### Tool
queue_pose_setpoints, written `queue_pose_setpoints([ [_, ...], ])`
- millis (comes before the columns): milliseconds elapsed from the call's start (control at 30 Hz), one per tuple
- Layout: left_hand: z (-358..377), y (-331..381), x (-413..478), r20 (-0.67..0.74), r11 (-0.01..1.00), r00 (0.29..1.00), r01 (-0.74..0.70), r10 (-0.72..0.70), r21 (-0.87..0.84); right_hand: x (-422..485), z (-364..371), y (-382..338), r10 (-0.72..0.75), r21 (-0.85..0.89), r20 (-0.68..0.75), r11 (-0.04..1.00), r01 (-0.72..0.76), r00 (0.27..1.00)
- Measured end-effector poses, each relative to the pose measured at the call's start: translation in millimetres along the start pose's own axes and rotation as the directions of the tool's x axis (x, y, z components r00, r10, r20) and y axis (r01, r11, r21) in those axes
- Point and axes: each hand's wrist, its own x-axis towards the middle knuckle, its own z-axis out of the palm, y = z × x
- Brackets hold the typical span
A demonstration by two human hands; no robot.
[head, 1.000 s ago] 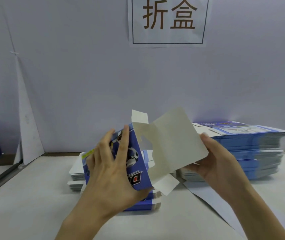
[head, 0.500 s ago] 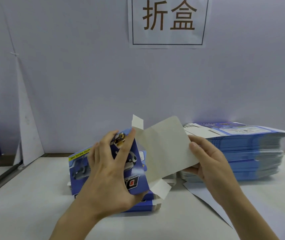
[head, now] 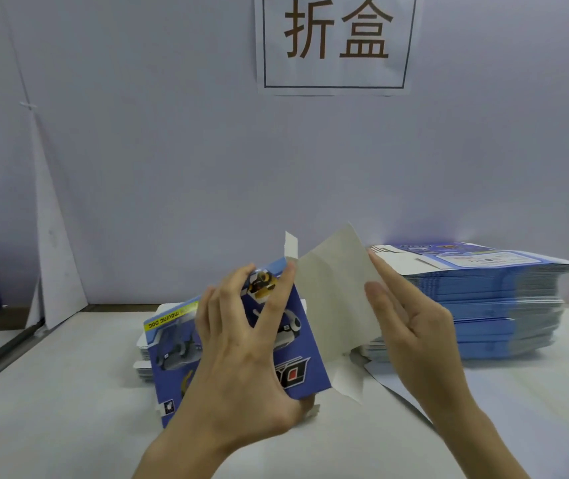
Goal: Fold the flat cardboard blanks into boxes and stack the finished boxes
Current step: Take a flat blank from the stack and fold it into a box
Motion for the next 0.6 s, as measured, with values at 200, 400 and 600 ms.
queue_pose_setpoints([
  [200,1,2,0,-0.001,0.999,0.999,0.050,-0.050,-0.014,11,-13,-13,0.381,0.722,0.428,0.401,-0.564,0.820],
  [400,3,2,0,0.005,0.999,1.000,0.005,-0.005,-0.052,10,-9,-4,0.443,0.630,0.566,0.312,-0.711,0.696],
  [600,-1,-7,0,0.121,0.997,0.990,-0.079,0.077,0.012,12,-18,-6,0.464,0.516,0.445,0.566,-0.643,0.766],
])
